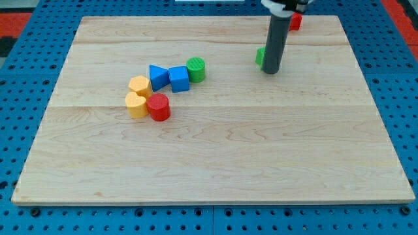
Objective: Place the green star diagonally to the red star
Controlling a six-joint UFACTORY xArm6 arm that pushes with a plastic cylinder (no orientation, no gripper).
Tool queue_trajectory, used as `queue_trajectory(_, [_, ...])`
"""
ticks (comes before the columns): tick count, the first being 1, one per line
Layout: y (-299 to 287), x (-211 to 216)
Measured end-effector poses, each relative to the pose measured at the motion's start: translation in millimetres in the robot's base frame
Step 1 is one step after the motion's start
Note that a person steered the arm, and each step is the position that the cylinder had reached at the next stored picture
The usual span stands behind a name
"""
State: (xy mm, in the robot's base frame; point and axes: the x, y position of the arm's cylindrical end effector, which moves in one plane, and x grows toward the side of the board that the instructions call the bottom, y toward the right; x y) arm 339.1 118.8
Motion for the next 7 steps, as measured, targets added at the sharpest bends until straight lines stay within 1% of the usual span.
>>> queue_trajectory(1, [3,-18])
queue_trajectory(2, [13,-17])
queue_trajectory(3, [2,-23])
queue_trajectory(4, [-29,-30])
queue_trajectory(5, [-27,-20])
queue_trajectory(6, [-89,-34])
queue_trajectory(7, [-171,-39])
